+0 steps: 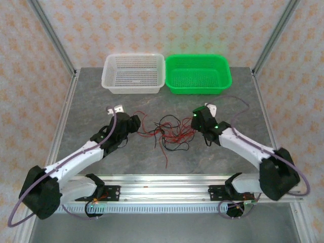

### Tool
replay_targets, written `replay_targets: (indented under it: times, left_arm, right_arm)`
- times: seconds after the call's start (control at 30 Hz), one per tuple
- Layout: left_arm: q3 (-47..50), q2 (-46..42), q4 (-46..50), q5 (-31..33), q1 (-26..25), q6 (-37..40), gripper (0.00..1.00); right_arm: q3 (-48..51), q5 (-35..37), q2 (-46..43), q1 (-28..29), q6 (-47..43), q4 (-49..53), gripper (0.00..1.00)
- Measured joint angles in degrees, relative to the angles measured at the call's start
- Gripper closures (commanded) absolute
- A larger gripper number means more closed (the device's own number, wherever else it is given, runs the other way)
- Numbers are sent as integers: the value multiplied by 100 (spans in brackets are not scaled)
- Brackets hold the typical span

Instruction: Untangle the cables

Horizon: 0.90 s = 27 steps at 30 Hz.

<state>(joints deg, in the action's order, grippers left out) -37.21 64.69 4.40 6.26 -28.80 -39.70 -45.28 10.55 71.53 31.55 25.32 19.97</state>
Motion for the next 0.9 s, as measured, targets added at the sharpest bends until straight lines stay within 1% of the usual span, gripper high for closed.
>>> replay_targets:
  times: [0.07, 0.17, 0.33, 0.53, 0.67, 0.83, 0.9]
  left_arm:
    - [-214, 282, 55, -24, 144, 92, 53]
    - [-376, 614, 66, -160, 428, 219, 55]
    - [-557, 1263, 37, -599, 841, 402, 62]
    - [-614, 1969, -273, -1204, 907, 612, 64]
    - [-640, 2280, -424, -1231, 909, 686, 64]
    - [-791, 2553, -461, -1001, 909, 826, 64]
    - [-844, 2636, -509, -946, 909, 861, 66]
  right_arm:
    - [-114, 46, -450, 0, -7, 350, 33]
    - [-382, 57, -968, 0, -50, 844, 31]
    - [-815, -136, -1447, 0, -136, 1410, 30]
    - [-911, -470, -1641, 0, -153, 1731, 30]
    - [-911, -634, -1641, 0, -149, 1781, 30]
    - [-909, -796, -1641, 0, -120, 1775, 30]
    - [-898, -826, -1641, 0, -87, 1770, 30]
